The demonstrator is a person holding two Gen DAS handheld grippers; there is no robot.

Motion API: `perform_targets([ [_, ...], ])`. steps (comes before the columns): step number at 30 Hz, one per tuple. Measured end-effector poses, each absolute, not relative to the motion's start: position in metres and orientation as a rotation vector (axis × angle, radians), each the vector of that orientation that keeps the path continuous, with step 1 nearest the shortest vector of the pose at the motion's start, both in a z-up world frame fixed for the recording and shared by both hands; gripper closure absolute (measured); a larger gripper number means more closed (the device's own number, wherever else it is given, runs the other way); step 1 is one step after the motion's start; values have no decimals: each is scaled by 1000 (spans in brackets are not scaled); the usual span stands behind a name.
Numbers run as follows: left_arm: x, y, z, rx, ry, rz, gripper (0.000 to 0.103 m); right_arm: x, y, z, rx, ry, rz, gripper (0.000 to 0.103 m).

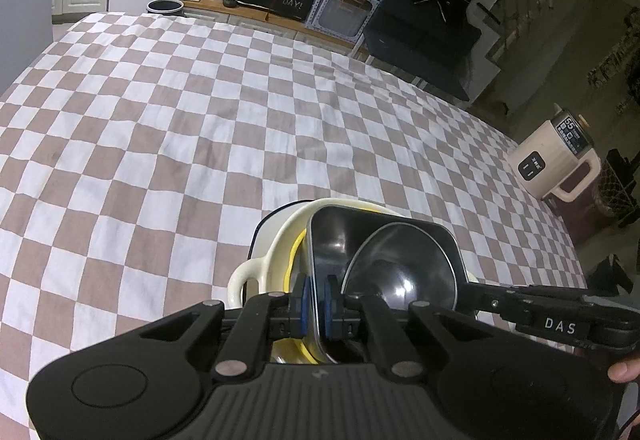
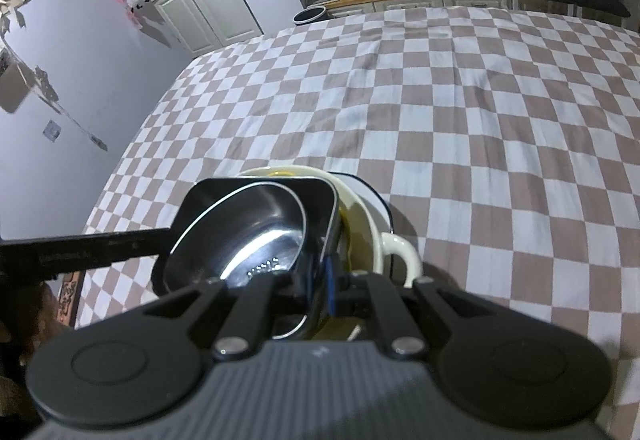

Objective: Organize plates and bowls
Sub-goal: 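Lower the steel tray into the cream bowl atop the plate stack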

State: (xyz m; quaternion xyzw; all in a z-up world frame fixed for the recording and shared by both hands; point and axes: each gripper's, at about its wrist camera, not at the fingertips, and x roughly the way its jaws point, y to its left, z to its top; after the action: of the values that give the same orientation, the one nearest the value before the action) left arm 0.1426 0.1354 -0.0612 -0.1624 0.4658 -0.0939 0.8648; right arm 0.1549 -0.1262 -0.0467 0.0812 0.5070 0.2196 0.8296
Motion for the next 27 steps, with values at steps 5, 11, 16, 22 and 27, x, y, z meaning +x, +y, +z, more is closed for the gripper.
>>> perform_targets([
  [5,144,133,-64,-327,990,-195,96,156,-126,-50,164,1084,473,94],
  [11,144,132,-65,-321,989,-195,96,155,-126,-51,145,1080,476,94],
  [16,144,132,-67,-316,994,-197,97,156,-132,-49,149,1063,488,94],
  [22,144,131,-66,-313,993,-197,97,156,-135,-48,134,1055,496,93],
  [27,145,132,-68,-309,993,-198,96,156,-137,-48,125,1057,503,93],
])
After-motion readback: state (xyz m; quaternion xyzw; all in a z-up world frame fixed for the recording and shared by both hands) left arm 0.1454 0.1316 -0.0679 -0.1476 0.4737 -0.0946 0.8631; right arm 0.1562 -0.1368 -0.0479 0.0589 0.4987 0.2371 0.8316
